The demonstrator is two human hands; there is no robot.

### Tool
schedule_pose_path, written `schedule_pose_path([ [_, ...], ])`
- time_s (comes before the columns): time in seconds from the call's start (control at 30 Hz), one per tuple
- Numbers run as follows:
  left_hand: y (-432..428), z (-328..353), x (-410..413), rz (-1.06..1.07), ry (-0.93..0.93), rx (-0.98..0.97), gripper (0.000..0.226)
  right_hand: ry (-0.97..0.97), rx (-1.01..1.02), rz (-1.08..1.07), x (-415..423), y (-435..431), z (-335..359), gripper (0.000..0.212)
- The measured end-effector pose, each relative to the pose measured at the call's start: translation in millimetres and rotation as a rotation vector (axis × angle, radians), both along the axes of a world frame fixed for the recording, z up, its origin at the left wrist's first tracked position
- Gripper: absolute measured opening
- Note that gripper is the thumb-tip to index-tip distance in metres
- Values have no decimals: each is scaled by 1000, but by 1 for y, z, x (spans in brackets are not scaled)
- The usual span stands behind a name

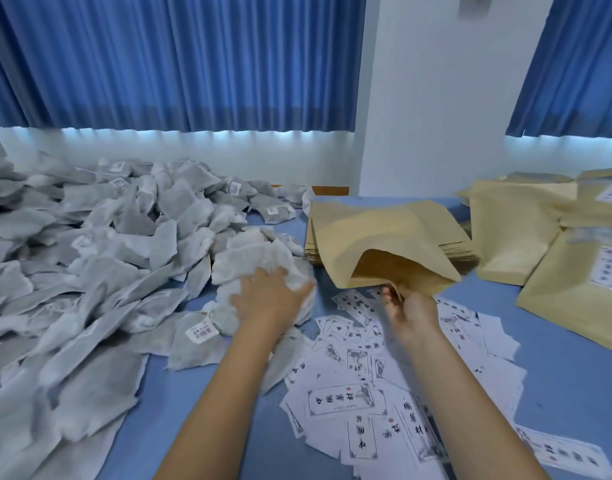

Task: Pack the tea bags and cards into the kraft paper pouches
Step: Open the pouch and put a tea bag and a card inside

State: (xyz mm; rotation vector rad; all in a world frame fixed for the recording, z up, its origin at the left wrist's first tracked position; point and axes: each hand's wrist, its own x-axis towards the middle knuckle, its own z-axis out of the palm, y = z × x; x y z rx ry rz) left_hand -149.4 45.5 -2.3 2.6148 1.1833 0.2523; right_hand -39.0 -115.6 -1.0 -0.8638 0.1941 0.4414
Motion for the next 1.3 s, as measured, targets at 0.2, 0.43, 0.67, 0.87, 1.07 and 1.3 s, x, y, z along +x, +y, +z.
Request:
schedule_pose_path([
  [0.2,-7,-20,-1,-147,112,155,68,33,51,25,-5,1,-3,15],
  [0.43,-13,-6,-5,-223,-791,-126,10,46,70,15,1,-2,-3,20],
  [0.67,-4,-11,-14,-61,-228,172,48,42,52,10,4,-2,-6,20],
  [0.87,-15,-26,1,-175,50,186,78,47,60,43,1,-1,-8,14],
  [1.07,8,-17,-1,-118,-604,4,27,57,61,37,3,-1,-9,15],
  [1.3,-2,-15,-5,-381,-557,-108,16,84,79,-7,3,-2,-7,23],
])
